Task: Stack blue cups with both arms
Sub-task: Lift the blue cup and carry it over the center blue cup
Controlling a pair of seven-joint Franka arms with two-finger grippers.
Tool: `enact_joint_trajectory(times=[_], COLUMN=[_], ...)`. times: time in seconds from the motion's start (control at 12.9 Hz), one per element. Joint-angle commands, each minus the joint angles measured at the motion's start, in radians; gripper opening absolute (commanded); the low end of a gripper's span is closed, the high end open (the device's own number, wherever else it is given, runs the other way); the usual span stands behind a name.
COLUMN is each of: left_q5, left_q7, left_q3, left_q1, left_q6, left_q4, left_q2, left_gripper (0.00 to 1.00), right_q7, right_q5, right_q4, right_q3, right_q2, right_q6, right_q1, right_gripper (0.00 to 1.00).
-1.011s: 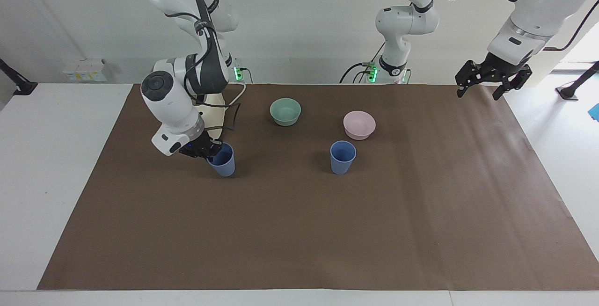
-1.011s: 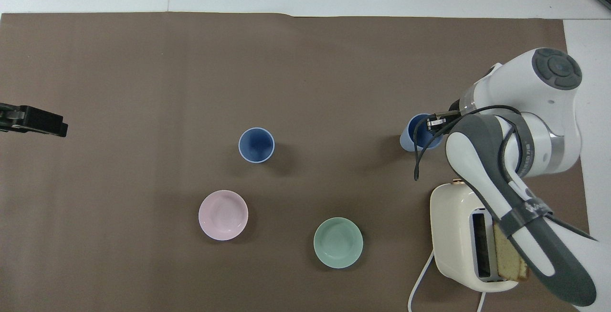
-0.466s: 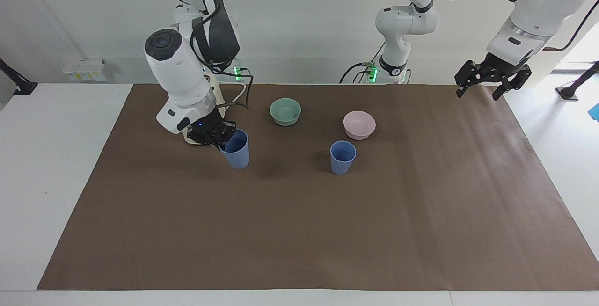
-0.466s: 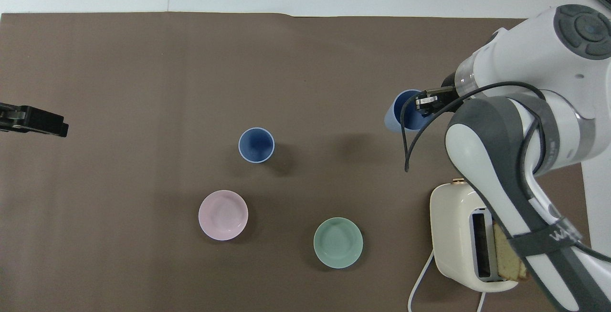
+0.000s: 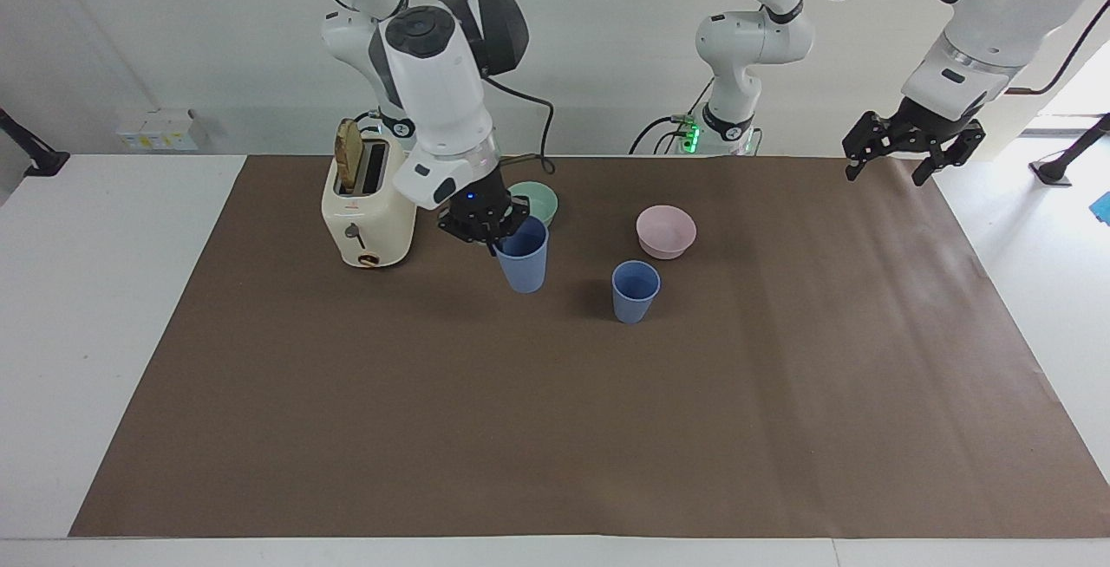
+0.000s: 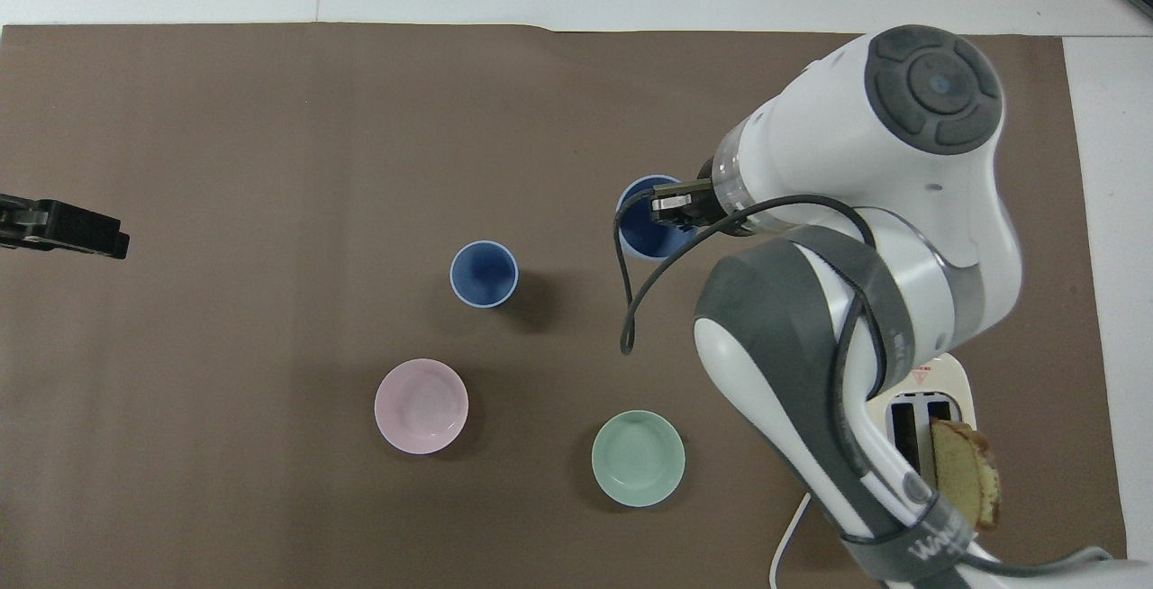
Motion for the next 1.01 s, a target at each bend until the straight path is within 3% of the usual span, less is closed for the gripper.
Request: enact_joint_trajectory(times=[0.0, 0.39, 0.93], left_q5=[0.011, 0.011, 0.011], left_q7=[0.012, 0.012, 0.012], left_q3=[-0.004, -0.004, -0.004], left_q1=[0.001, 0.000, -0.002], left_q6=[-0.007, -0.008, -0.007], left_q4=[-0.002, -0.005, -0.005], left_q2=[-0.010, -0.013, -0.014], left_gripper=[1.00, 1.00, 1.00], right_q7=[0.067, 0.199, 0.227], right_q5=[-0.004, -0.004, -0.023], right_q4=[0.080, 0.164, 0.191], right_q3=[0.004, -0.002, 0.001], right_q2=[0.040, 0.136, 0.225], right_q6=[-0.017, 0.010, 0.083], right_q1=[0.055, 0.190, 0.233], right_gripper=[0.00, 0.00, 0.00])
